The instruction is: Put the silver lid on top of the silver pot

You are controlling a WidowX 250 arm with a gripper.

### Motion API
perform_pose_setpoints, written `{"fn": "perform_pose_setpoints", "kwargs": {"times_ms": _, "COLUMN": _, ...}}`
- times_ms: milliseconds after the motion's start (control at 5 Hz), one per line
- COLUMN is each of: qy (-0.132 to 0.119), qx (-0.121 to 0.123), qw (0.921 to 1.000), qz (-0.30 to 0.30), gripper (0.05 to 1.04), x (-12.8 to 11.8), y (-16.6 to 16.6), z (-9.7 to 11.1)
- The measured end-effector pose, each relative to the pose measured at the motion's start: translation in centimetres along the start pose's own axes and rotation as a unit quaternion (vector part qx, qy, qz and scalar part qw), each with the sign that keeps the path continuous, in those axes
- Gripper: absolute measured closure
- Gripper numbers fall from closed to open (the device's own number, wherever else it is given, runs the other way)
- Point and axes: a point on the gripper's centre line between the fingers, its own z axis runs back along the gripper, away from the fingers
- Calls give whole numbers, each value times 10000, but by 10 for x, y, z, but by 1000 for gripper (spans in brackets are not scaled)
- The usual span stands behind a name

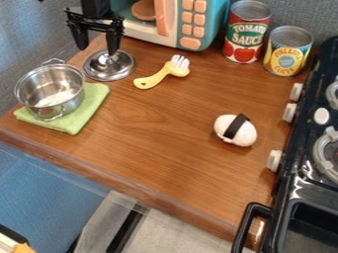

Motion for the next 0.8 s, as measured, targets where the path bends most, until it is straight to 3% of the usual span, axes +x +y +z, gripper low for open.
{"fn": "perform_pose_setpoints", "kwargs": {"times_ms": 200, "qy": 51, "qx": 22, "qw": 10000, "qz": -30, "gripper": 117, "x": 2, "y": -2, "z": -8}}
{"fn": "perform_pose_setpoints", "kwargs": {"times_ms": 400, "qy": 36, "qx": 45, "qw": 9999, "qz": -134, "gripper": 246, "x": -2, "y": -10, "z": -12}}
{"fn": "perform_pose_setpoints", "kwargs": {"times_ms": 800, "qy": -44, "qx": 63, "qw": 9997, "qz": -233, "gripper": 770, "x": -6, "y": -21, "z": -12}}
